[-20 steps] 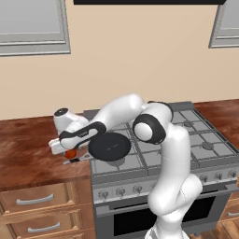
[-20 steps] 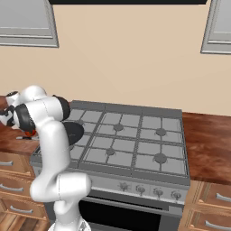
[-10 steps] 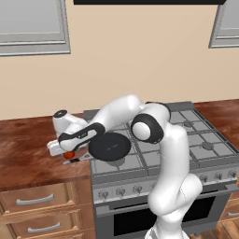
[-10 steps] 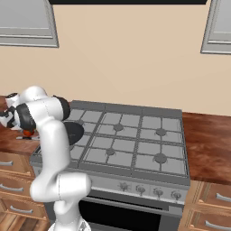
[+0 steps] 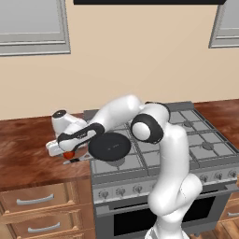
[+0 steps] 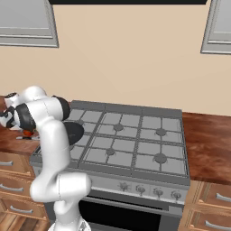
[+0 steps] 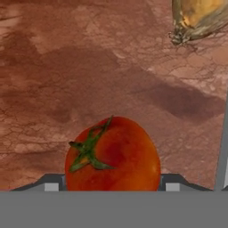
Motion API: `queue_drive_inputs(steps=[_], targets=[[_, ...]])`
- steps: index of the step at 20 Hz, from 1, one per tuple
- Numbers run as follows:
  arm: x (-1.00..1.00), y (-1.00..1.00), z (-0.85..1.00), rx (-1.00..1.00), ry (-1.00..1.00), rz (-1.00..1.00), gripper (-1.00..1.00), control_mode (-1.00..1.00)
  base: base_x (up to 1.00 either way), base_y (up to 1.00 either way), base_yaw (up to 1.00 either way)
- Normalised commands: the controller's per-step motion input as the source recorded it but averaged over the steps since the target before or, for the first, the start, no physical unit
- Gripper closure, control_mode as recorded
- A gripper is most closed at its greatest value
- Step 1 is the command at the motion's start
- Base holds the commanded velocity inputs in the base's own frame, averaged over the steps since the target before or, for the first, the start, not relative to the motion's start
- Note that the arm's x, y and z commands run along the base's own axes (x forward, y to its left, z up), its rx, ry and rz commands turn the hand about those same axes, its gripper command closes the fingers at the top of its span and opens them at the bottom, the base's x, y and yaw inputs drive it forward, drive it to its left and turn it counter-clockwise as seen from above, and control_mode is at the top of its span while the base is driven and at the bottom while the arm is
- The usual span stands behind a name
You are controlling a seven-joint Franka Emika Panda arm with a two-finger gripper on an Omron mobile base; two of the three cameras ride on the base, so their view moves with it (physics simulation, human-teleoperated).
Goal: Place the pan on the front left burner on the stove. Then place the tomato and the onion in the pan and turn on the front left burner.
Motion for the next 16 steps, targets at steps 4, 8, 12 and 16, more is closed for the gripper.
queue_drive_inputs(steps=[4, 8, 12, 16], targets=[[-0.03, -0.14, 0.57, 0.06, -0.01, 0.00, 1.00, -1.00, 0.00, 0.00, 0.00], [0.00, -0.31, 0.97, 0.13, -0.03, 0.00, 1.00, -1.00, 0.00, 0.00, 0.00], [0.00, -0.37, 0.85, 0.14, -0.05, 0.00, 1.00, -1.00, 0.00, 0.00, 0.00], [-0.05, -0.45, 0.48, 0.08, -0.04, 0.00, 1.00, -1.00, 0.00, 0.00, 0.00]])
